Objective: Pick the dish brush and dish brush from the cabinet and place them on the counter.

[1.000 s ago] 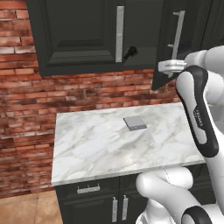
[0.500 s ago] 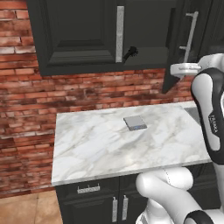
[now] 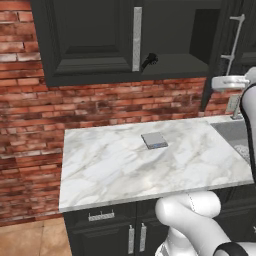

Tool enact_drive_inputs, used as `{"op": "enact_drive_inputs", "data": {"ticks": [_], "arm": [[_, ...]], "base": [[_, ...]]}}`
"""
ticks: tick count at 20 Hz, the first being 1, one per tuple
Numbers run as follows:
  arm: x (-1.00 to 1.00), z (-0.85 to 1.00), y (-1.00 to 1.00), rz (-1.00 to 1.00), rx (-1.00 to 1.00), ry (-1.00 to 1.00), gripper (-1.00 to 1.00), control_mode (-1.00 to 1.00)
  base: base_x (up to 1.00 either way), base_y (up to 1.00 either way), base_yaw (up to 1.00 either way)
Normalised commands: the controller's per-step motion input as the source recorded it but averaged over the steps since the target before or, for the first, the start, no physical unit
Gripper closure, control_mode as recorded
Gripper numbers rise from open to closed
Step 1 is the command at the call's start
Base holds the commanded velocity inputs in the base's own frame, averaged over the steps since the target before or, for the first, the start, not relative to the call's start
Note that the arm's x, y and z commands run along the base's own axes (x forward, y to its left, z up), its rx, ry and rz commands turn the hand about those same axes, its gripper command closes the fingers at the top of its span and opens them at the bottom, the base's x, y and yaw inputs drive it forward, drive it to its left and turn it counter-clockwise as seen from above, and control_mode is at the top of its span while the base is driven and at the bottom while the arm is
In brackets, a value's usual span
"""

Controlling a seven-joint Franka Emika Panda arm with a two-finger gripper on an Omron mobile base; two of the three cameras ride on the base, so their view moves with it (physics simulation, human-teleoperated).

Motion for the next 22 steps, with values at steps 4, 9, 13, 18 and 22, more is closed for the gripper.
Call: {"op": "enact_drive_inputs", "data": {"ticks": [4,9,13,18,22], "arm": [[-0.07,-0.12,-0.37,0.04,0.02,0.00,1.00,-1.00],[-0.02,-0.09,-0.37,0.06,0.00,-0.02,1.00,-1.00],[0.00,-0.06,-0.40,0.08,0.01,-0.05,1.00,-1.00],[-0.01,-0.06,-0.42,0.09,0.00,-0.05,1.00,-1.00],[-0.03,-0.02,-0.29,0.04,0.00,0.00,1.00,-1.00]], "base": [[0.00,0.00,0.00],[0.00,0.00,0.00],[0.00,0.00,0.00],[0.00,0.00,0.00],[0.00,0.00,0.00]]}}
